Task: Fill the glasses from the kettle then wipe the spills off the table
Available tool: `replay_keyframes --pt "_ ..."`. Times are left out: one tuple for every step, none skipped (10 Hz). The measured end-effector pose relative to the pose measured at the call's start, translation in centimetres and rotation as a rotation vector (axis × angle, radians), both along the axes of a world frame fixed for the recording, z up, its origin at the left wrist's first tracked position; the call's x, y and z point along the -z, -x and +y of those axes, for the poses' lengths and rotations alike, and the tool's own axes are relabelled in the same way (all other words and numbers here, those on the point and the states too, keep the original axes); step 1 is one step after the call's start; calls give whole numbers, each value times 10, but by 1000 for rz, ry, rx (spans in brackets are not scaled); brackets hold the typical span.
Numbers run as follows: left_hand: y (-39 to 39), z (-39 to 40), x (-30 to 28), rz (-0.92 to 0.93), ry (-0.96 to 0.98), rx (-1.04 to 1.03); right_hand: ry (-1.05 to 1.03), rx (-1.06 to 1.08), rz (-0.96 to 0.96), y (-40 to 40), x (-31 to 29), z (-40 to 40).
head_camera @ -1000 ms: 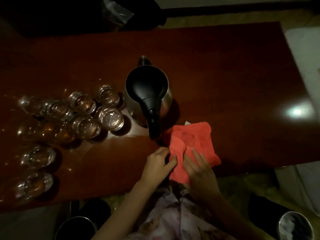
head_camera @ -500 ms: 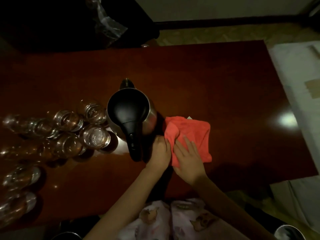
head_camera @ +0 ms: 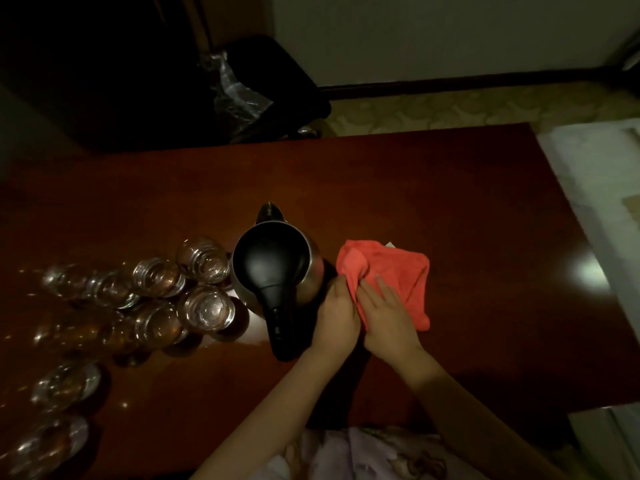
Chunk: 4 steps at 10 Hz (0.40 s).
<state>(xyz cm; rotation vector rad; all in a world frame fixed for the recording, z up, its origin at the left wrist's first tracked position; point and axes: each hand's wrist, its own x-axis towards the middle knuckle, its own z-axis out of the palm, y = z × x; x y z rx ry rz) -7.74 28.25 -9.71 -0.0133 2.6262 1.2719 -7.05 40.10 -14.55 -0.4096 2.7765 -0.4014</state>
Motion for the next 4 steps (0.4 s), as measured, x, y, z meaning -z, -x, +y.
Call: replay_keyframes --pt "-4 0 -4 5 -25 -20 96 57 -59 -4 -1 -1" --pt "-13 -2 -11 -17 -27 -40 339 224 -85 -13 -15 -9" --pt "-21 1 -23 -7 -95 -62 643 458 -51 -16 -43 -14" --pt "-27 4 -52 -59 -269 -115 847 564 -42 -21 -71 -16"
